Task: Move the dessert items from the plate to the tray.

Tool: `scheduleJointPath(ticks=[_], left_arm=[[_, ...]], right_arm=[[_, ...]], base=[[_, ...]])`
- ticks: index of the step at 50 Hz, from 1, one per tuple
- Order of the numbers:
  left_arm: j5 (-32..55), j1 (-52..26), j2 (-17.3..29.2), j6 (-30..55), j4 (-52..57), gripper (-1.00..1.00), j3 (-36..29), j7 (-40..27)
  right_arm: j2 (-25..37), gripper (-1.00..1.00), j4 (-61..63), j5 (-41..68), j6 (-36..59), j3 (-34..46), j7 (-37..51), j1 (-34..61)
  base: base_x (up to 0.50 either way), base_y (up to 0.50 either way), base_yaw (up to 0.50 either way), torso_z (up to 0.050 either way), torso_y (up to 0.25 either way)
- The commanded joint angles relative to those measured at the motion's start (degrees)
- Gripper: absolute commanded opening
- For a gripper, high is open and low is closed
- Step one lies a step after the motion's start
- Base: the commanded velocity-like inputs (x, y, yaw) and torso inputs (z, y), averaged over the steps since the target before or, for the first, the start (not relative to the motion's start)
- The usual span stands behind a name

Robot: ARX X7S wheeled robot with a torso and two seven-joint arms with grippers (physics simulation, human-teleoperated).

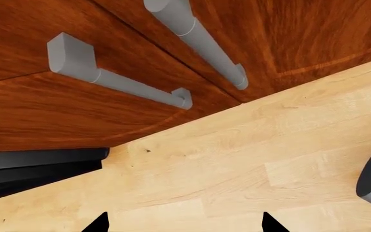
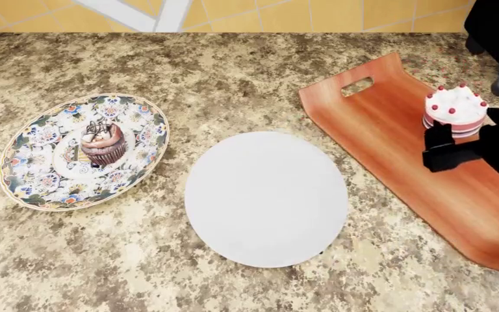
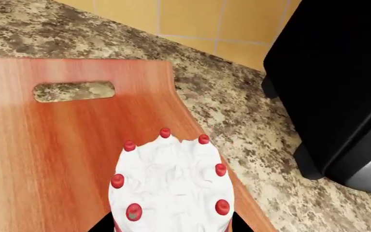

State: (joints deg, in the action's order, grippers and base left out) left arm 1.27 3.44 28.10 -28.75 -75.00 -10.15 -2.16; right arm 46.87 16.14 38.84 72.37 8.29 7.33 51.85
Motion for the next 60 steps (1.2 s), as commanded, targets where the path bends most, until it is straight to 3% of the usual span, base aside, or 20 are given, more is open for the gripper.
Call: scheduleJointPath(ticks=[1, 12, 13, 44, 60], left_arm=[[-1.2, -0.3, -0.6, 0.5, 0.0, 1.00, 0.6, 0.5], [-1.5, -1.2, -1.0, 1.4, 0.0, 1.00, 0.2, 0.4], [-1.4, -1.2, -1.0, 1.4, 0.1, 1.00, 0.2, 0.4], [-1.2, -0.7, -0.7, 0.9, 0.0, 1.00, 0.3, 1.0], [-1.2, -0.8, -0.8, 0.7, 0.0, 1.00, 0.3, 1.2]], right_arm=[[-1.6, -1.00, -1.6, -2.8, -1.2, -1.8, -0.7, -4.0], [-1.5, -1.00, -0.5, -1.7, -1.1, -3.6, -0.2, -5.7], [-1.5, 1.00, -0.4, -1.7, -1.1, -3.8, -0.2, -5.6], [-1.1, 1.00, 2.5, 0.8, 1.0, -3.1, -1.1, -0.6], [-1.5, 1.00, 7.3, 2.3, 6.9, 2.8, -1.8, 13.4]], base=[[0.00, 0.00, 0.00, 0.000, 0.000], [0.00, 0.00, 0.00, 0.000, 0.000], [0.00, 0.00, 0.00, 0.000, 0.000], [0.00, 0.00, 0.00, 0.000, 0.000], [0.00, 0.00, 0.00, 0.000, 0.000]])
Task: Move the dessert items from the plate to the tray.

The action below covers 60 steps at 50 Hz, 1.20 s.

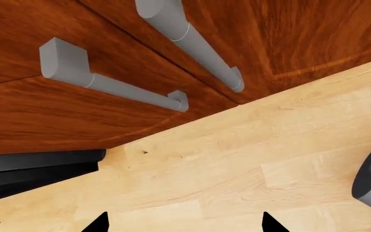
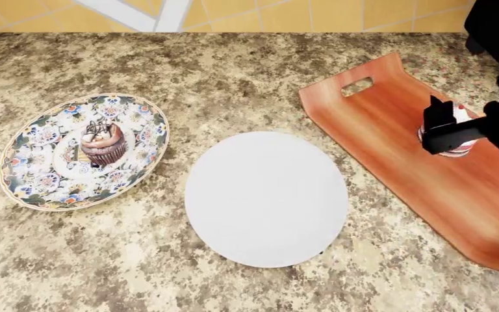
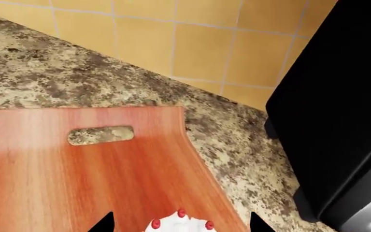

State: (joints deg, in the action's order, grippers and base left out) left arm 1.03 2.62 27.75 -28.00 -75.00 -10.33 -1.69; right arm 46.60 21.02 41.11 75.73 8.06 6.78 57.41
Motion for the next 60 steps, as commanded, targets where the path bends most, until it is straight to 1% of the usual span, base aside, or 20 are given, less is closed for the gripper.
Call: scheduleJointPath(ticks=[1, 7, 16, 31, 38, 46, 60], left_arm=[[-0.9, 0.0, -0.5, -0.1, 0.0, 1.00, 0.5, 0.7], [-1.0, 0.1, -0.5, -0.2, 0.0, 1.00, 0.5, 0.7], [-1.2, 0.1, -0.5, -0.2, 0.0, 1.00, 0.3, 0.5], [-1.2, -0.3, -0.6, 0.3, 0.0, 1.00, 0.0, 0.2], [-1.1, 0.8, -0.1, 0.0, 0.0, 1.00, 0.0, -0.1], [-1.1, 1.7, 0.1, -0.2, 0.0, 1.00, -0.1, -0.2], [-0.7, 3.8, 1.0, -1.8, 0.0, 1.00, 0.4, 0.5]], right_arm=[[-1.5, 1.00, 2.7, 0.1, 3.6, 3.4, -1.4, 8.5], [-2.4, 1.00, 4.5, 1.4, 4.7, 3.5, -1.1, 9.4], [-5.3, 1.00, 9.3, 4.6, 7.3, 1.4, 1.0, 8.7], [-8.8, 1.00, 10.1, 6.4, 9.1, 7.6, 0.5, 18.3], [-9.9, 1.00, 9.7, 6.8, 8.2, 9.3, 0.2, 19.4], [-9.7, 1.00, 10.1, 7.2, 8.3, 10.1, 0.4, 20.4], [-9.4, 1.00, 9.6, 8.3, 8.5, 11.3, 0.7, 21.1]], base=[[0.00, 0.00, 0.00, 0.000, 0.000], [0.00, 0.00, 0.00, 0.000, 0.000], [0.00, 0.00, 0.00, 0.000, 0.000], [0.00, 0.00, 0.00, 0.000, 0.000], [0.00, 0.00, 0.00, 0.000, 0.000], [0.00, 0.01, 0.00, 0.000, 0.000], [0.00, 0.48, 0.00, 0.000, 0.000]])
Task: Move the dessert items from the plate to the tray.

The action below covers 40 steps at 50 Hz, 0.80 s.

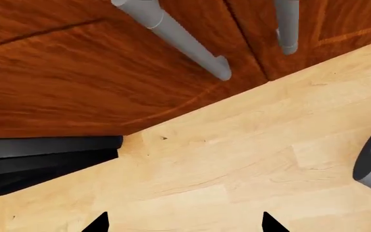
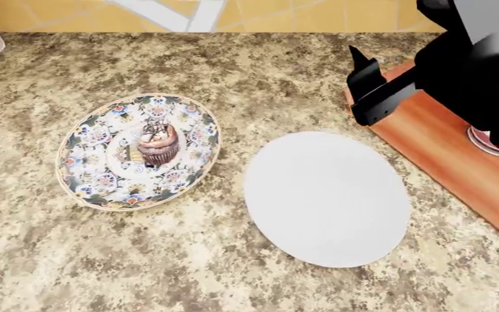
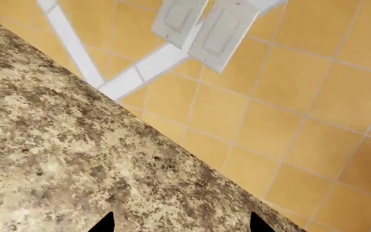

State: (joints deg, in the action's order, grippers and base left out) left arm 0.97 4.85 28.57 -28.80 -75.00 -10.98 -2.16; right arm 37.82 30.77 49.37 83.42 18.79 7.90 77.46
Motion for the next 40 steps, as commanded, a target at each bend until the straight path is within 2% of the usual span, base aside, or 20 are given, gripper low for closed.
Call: scheduleJointPath(ticks=[1, 16, 24, 40], left_arm=[[-0.6, 1.7, 0.3, -1.1, 0.0, 1.00, 1.1, 1.0], [-2.0, -3.4, -1.7, 4.3, 0.1, 1.00, -0.6, 0.2], [-2.0, -4.4, -1.9, 4.8, 0.1, 1.00, -1.2, -0.3], [-1.4, -2.0, -1.0, 4.9, 0.0, 1.00, -2.1, -0.1]], right_arm=[[-0.6, 1.00, -0.1, 0.1, 0.8, 0.6, -0.3, 1.0], [-0.1, 1.00, -0.7, 0.9, -0.9, 0.9, -0.1, -0.5], [-0.8, 1.00, -3.2, -0.4, -4.4, 3.1, -1.6, -1.0], [-5.2, 1.00, -16.1, -8.2, -18.9, 11.3, -9.3, -0.1]], base=[[0.00, 0.50, 0.00, 0.000, 0.000], [0.00, 0.50, 0.00, 0.000, 0.000], [0.00, 0.00, 0.00, 0.000, 0.000], [0.00, 0.00, 0.00, 0.000, 0.000]])
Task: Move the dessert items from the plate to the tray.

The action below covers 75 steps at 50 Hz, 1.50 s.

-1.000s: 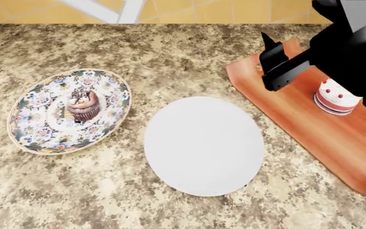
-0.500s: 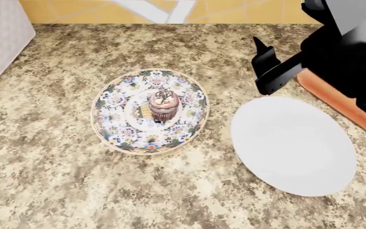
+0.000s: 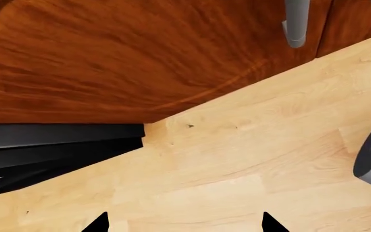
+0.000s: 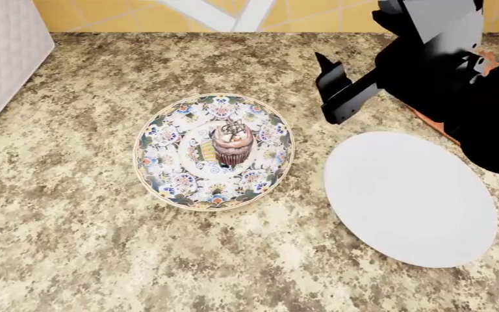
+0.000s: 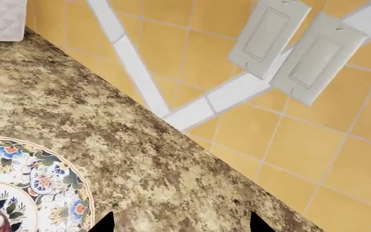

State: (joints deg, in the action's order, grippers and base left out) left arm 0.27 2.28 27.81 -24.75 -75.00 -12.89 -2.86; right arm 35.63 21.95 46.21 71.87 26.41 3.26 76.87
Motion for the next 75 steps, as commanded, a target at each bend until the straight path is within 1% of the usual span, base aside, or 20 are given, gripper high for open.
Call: scheduleJointPath(ticks=[1, 28, 40, 56, 63, 75], left_arm=[[-0.8, 0.6, -0.2, 0.9, 0.0, 1.00, -0.3, 0.5], [-0.4, 0.7, 0.0, 1.9, 0.0, 1.00, -1.5, -0.2], [-0.3, -0.1, -0.4, 2.7, 0.0, 1.00, -1.3, 0.1], [0.0, 0.1, -0.4, 2.0, 0.0, 1.00, -0.7, 0.5], [-0.1, 0.5, -0.3, 2.0, 0.0, 1.00, -0.7, 0.7], [-0.3, 0.5, -0.3, 2.2, 0.0, 1.00, -0.9, 0.6]], right_arm=[[-3.1, 1.00, -7.5, -5.2, -7.6, 3.8, -4.8, 0.5], [-3.2, 1.00, -7.7, -4.9, -8.9, 3.8, -4.6, -0.4], [-6.8, 1.00, -9.8, -3.9, -16.0, 4.0, -7.5, -6.3], [-8.3, 1.00, -10.9, -2.6, -19.4, 4.8, -10.8, -8.9], [-10.4, 1.00, -12.8, 0.0, -22.3, 1.5, -11.0, -11.1], [-12.2, 1.00, -12.5, 1.7, -23.1, 2.2, -12.9, -12.1]], base=[[0.00, 0.00, 0.00, 0.000, 0.000], [0.00, 0.00, 0.00, 0.000, 0.000], [0.00, 0.00, 0.00, 0.000, 0.000], [0.00, 0.00, 0.00, 0.000, 0.000], [0.00, 0.00, 0.00, 0.000, 0.000], [0.00, 0.00, 0.00, 0.000, 0.000]])
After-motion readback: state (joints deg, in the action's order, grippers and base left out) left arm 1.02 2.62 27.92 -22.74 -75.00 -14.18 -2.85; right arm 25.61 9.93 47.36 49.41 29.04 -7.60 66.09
